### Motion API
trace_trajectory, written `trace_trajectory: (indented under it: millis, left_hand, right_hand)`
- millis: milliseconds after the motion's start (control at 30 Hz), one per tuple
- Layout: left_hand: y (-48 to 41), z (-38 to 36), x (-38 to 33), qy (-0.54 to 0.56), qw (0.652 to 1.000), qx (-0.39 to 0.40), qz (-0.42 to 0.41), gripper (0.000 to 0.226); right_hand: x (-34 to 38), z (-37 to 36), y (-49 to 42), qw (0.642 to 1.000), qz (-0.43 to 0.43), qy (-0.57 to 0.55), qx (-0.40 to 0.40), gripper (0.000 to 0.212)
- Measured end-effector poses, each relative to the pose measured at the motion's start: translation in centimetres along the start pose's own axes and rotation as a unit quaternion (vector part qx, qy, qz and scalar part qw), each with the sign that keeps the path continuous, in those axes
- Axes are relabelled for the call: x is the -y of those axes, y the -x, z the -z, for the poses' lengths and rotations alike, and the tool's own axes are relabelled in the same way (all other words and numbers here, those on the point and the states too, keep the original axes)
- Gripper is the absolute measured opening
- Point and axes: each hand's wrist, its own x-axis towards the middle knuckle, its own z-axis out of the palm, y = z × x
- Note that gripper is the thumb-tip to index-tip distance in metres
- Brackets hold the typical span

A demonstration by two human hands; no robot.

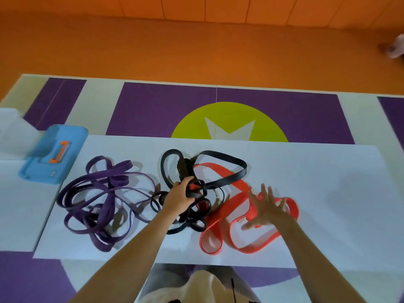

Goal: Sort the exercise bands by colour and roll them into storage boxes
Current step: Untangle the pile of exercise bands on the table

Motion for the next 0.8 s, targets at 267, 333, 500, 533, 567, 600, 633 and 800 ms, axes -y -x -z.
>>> trace_trajectory:
  millis: [267,333,500,533,567,600,633,800]
  left_hand:
    - [-2.2,-4.5,-3.8,-0.233,0.968,-0.088,-0.013,0.084]
    - [-3.2,-4.8,-4.7,-0.275,0.959,-0.071,-0.011,0.082]
    - [-5.5,-5.9,-6.4,-0.335,0.941,-0.006,0.047,0.063]
    - [-5.8,-6.2,-6.8,-0.355,0.934,-0.003,0.049,0.061]
    - [-6.1,-6.4,-7.1,-0.373,0.927,-0.005,0.048,0.061]
    - [-6.3,-6.5,-7.3,-0.384,0.922,-0.010,0.046,0.061]
    - [-6.5,-6.7,-7.4,-0.392,0.919,-0.014,0.046,0.060]
    - [-5.7,-7.4,-6.9,-0.374,0.926,-0.046,-0.006,0.043]
  right_hand:
    - [2.4,-3.9,0.6,0.990,0.019,-0.119,-0.074,0.106]
    - [2.4,-5.0,0.8,0.989,0.021,-0.133,-0.064,0.101]
    - [2.9,-7.8,0.9,0.986,0.007,-0.148,-0.077,0.109]
    - [3.2,-8.1,1.0,0.985,-0.002,-0.148,-0.084,0.106]
    - [3.6,-8.4,1.1,0.985,-0.012,-0.149,-0.090,0.104]
    - [3.9,-8.5,1.1,0.984,-0.020,-0.151,-0.095,0.103]
    - [4.2,-8.8,1.0,0.982,-0.028,-0.157,-0.099,0.103]
    - [5.3,-8.9,0.3,0.959,-0.071,-0.235,-0.138,0.099]
